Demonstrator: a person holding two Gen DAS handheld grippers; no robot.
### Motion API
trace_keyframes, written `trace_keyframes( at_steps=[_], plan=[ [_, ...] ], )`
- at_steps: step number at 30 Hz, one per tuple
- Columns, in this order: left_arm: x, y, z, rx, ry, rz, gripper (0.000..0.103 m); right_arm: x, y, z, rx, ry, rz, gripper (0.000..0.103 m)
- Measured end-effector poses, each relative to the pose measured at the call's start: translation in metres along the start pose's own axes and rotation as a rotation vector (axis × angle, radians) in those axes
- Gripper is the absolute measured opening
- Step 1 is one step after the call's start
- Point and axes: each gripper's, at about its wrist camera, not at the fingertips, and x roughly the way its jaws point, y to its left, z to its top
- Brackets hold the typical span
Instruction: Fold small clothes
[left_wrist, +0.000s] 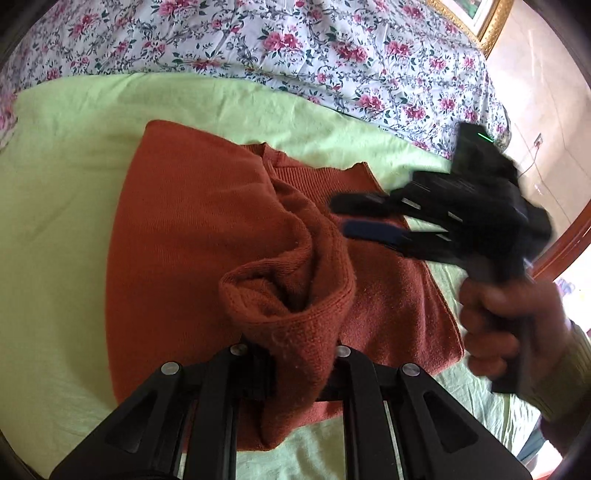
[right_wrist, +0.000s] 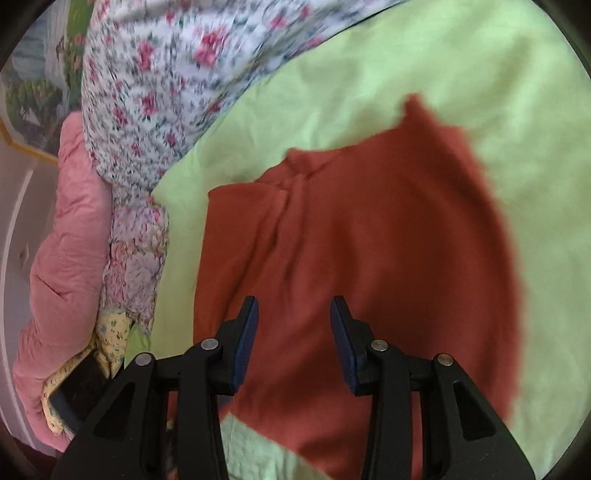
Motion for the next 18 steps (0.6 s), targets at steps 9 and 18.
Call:
trace_keyframes(
  at_steps=[9, 18],
  plan=[
    [-0.009, -0.017, -0.004, 0.133, -0.005, 0.063, 0.011, 0.079, 0.027, 0.046, -0.035, 0.121, 0.023, 0.015],
    [0.001, -0.081, 0.003, 0.226, -0.006, -0.133, 0.012, -0.029, 0.014, 0.048, -0.153, -0.043, -0.038, 0.014]
  ],
)
